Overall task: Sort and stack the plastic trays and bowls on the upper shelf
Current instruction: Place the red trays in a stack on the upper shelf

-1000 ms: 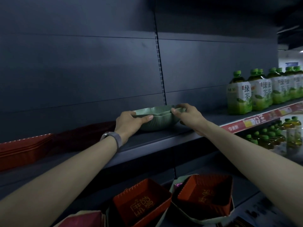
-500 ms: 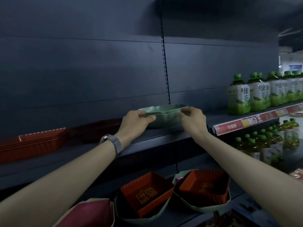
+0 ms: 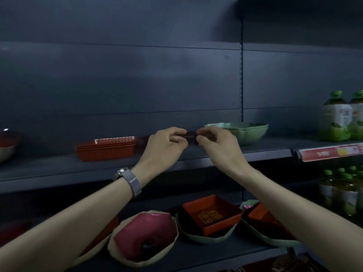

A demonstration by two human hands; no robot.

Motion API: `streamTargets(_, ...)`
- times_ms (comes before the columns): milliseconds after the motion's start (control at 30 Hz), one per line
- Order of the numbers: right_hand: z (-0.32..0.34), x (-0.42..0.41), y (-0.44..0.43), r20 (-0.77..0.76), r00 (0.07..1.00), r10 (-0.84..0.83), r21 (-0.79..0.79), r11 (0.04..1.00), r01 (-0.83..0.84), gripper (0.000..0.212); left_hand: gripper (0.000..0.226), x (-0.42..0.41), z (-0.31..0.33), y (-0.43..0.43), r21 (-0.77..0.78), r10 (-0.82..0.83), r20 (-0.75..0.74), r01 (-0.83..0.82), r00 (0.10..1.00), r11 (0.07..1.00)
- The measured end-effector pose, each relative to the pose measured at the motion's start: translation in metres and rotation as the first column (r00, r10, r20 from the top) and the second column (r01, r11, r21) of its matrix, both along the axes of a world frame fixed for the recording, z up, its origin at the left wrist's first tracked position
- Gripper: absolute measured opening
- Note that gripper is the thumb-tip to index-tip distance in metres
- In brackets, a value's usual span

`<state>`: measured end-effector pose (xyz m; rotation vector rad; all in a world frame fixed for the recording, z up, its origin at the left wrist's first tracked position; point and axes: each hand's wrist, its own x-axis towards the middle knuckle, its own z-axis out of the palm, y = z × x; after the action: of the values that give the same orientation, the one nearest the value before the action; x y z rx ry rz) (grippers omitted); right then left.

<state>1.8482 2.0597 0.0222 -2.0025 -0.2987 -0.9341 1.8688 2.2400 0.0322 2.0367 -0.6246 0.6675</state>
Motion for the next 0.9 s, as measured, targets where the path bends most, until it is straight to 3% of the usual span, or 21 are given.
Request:
streamTargets(500, 0.022, 0.035, 0.235, -0.039, 0.950, 0.309, -0.212, 0.927, -0.310, 0.025, 0.024, -0.027, 0.011, 0.262, -0.102, 0.407, -0.049, -0.410, 0.912, 0.906)
streamTargets(767, 0.021, 0.057, 0.362, -0.113, 0.909, 0.401, -0.303, 0.857, -0.416, 0.028, 0.017, -0.048, 0.026, 0.405, -0.181, 0.659, -0.037, -0.653, 0.752, 0.735)
streamTargets(900, 0.016, 0.064, 0.418, -0.177, 0.889, 0.422, -0.378, 0.805, -0.457, 0.038, 0.023, -0.051, 0.026, 0.473, -0.122, 0.768, -0.050, -0.767, 0.639, 0.630)
